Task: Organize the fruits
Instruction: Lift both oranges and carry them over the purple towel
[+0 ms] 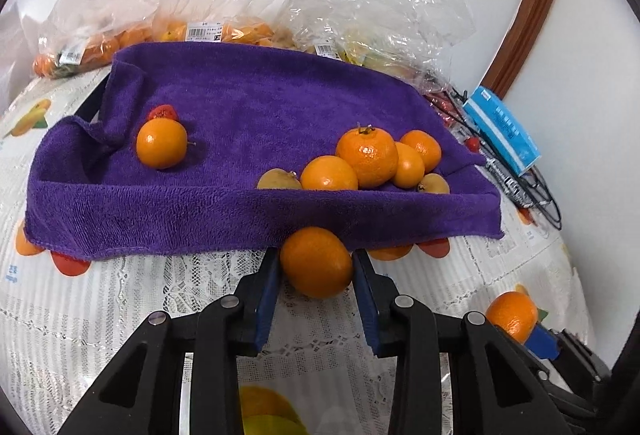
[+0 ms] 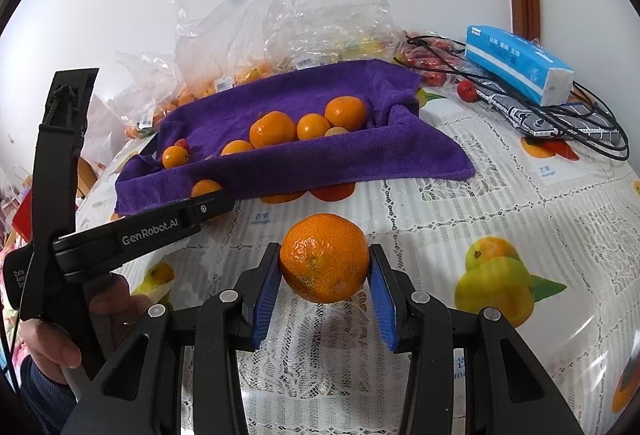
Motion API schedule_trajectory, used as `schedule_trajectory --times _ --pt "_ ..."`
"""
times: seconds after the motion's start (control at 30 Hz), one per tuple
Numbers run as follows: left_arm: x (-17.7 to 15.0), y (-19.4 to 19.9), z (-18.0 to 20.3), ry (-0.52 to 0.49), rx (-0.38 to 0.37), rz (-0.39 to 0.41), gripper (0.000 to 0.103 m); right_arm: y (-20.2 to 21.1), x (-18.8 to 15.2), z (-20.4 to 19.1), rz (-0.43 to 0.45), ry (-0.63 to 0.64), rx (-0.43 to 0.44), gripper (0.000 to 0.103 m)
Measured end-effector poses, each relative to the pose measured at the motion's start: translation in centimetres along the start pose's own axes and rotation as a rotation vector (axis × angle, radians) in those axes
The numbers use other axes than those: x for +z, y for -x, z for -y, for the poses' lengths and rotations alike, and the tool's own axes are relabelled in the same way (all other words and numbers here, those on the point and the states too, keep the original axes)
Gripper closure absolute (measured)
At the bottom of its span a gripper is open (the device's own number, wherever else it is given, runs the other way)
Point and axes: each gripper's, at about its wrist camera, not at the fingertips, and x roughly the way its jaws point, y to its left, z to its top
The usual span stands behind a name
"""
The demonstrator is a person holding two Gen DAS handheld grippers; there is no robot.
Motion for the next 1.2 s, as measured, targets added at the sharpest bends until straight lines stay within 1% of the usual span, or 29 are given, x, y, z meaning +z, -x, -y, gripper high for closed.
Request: schedule_trajectory --times 0.23,0.37,0.5,0.6,0.8,0.87,0.9,0.97,1.1,1.2 --pt "-0.2 0.6 0.0 -0.005 -0.023 0.019 0.069 0.0 0.0 -0.3 0.001 0.017 0.001 0.06" --pt "-0.2 1.1 -0.3 0.018 -0.041 0.042 0.069 -0.1 0.0 -0.3 -0.003 0.009 -0.002 0.06" --pt "-0.1 1.3 -0.4 0.036 -0.041 0.042 0.069 0.0 0.0 -0.3 0.002 0.011 0.001 0.06" --pt "-0.2 1.6 -0.4 0.047 -0.06 0.044 0.069 0.0 0.0 -0.3 0.001 0.012 -0.001 0.06" --pt "-0.9 3.0 -0.4 0.026 -0.035 0.068 0.069 0.1 0.0 -0.2 0.003 0.01 -0.003 0.06" --pt "-1.3 3.7 -0.8 0.021 -0.004 0.085 0.069 0.2 0.0 -0.2 0.004 0.01 -0.004 0.06" --pt "-1.6 4.1 -1.3 0.017 0.027 0.092 0.069 0.2 0.0 -0.2 0.005 0.011 -0.001 0.06" --pt "-1.9 4.4 -2.1 0.028 0.056 0.089 0.069 0.3 0.0 -0.2 0.007 0.013 -0.003 0.06" --pt "-2.1 5.3 -3.8 0.077 0.042 0.09 0.069 0.3 0.0 -0.4 0.013 0.024 0.016 0.06" --pt "-2.6 5.8 -4.6 0.081 0.05 0.088 0.069 0.6 -0.1 -0.5 0.03 0.031 0.022 0.06"
